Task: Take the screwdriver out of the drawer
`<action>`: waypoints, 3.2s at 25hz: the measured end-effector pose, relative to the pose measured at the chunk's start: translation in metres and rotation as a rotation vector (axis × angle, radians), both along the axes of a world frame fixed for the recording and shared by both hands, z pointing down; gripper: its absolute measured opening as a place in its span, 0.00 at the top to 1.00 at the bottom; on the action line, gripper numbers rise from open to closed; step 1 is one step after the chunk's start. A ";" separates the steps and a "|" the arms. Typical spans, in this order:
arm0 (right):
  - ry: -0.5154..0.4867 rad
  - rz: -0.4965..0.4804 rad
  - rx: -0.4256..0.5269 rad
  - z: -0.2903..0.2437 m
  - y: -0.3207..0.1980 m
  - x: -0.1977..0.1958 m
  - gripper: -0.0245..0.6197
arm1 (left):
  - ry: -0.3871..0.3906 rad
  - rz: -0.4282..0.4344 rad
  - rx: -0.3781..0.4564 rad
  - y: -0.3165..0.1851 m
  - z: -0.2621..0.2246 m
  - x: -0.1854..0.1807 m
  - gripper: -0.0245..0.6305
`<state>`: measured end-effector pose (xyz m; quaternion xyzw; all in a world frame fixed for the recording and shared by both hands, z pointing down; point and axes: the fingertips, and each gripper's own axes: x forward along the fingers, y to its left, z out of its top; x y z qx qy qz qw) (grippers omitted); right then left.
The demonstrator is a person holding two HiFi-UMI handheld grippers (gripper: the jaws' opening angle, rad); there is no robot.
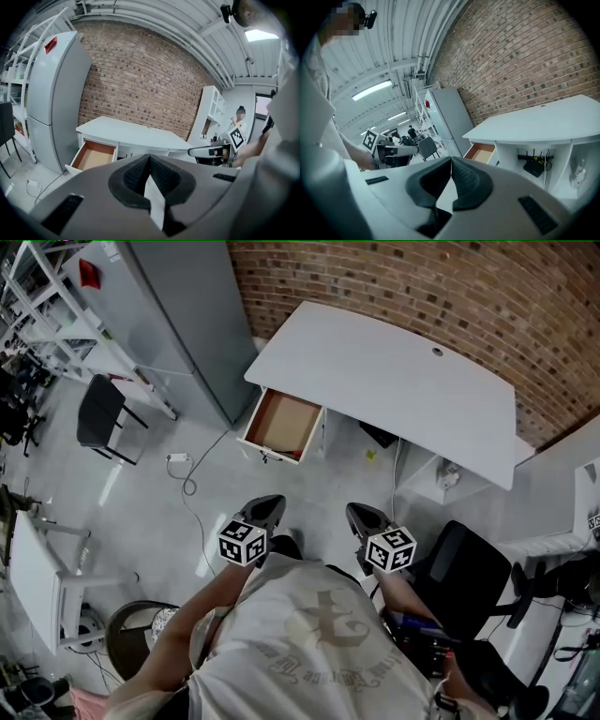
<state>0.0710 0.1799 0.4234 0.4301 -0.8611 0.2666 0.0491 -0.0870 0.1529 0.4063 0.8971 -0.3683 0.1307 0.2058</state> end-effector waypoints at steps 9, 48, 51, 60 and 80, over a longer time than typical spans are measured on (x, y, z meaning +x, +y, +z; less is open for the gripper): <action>0.002 0.002 -0.037 0.010 -0.004 -0.005 0.93 | 0.004 -0.046 -0.039 -0.002 0.013 -0.020 0.93; 0.000 0.109 -0.094 0.018 -0.165 -0.071 0.93 | -0.002 0.136 -0.084 -0.173 0.029 -0.058 0.93; 0.005 0.131 -0.090 0.020 -0.180 -0.076 0.93 | -0.001 0.168 -0.079 -0.190 0.031 -0.060 0.93; 0.016 0.223 -0.089 0.013 -0.217 -0.104 0.93 | 0.013 0.266 -0.064 -0.237 0.026 -0.081 0.93; 0.059 0.219 -0.105 0.028 -0.240 -0.129 0.93 | -0.008 0.330 -0.054 -0.265 0.034 -0.104 0.93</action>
